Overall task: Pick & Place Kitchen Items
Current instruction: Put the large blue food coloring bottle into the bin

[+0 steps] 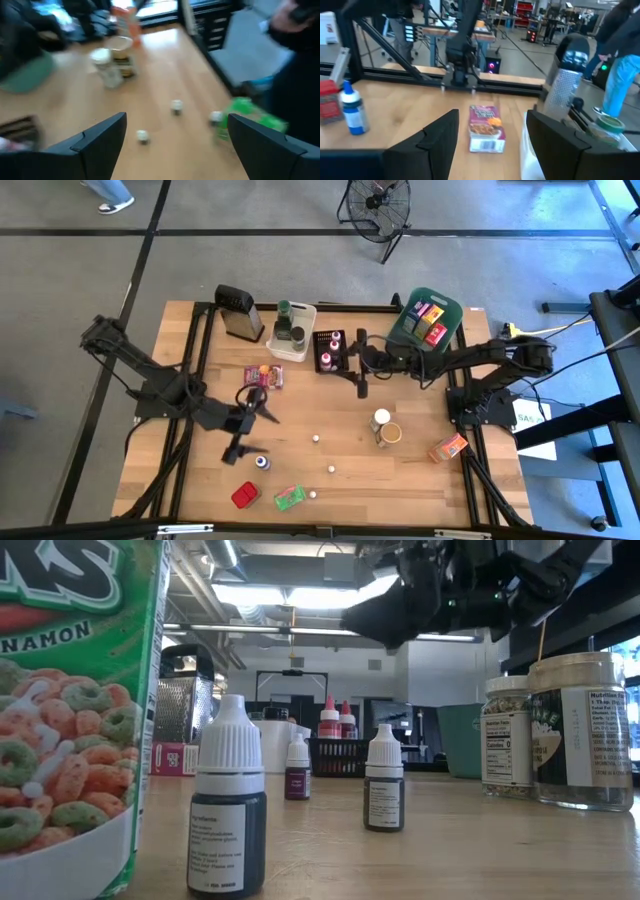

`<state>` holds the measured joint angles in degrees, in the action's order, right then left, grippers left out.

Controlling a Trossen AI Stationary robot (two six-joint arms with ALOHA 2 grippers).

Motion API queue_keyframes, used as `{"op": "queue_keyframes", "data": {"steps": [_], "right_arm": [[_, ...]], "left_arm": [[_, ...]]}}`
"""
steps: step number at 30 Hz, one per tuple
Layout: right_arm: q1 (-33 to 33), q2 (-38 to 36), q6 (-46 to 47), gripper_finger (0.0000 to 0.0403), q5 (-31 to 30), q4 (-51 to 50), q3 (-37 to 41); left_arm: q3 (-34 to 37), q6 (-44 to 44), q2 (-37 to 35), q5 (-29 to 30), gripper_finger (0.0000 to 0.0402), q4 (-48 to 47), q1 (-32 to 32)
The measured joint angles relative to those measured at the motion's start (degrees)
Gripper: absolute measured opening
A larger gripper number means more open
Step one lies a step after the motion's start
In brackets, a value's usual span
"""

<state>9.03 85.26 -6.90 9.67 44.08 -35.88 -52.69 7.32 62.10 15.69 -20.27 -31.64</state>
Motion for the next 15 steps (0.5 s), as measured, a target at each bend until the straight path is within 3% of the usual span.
{"op": "queue_keyframes", "data": {"steps": [6,15], "right_arm": [[-2.2,-2.3,0.0,0.0236,0.0,-0.2,0.0],[-4.0,-2.9,0.0,0.0236,0.0,-0.1,0.0]], "left_arm": [[0.0,3.0,2.7,-7.9,0.0342,0.0,-3.9],[0.0,11.1,6.8,-8.0,0.0342,-0.1,-5.5]]}}
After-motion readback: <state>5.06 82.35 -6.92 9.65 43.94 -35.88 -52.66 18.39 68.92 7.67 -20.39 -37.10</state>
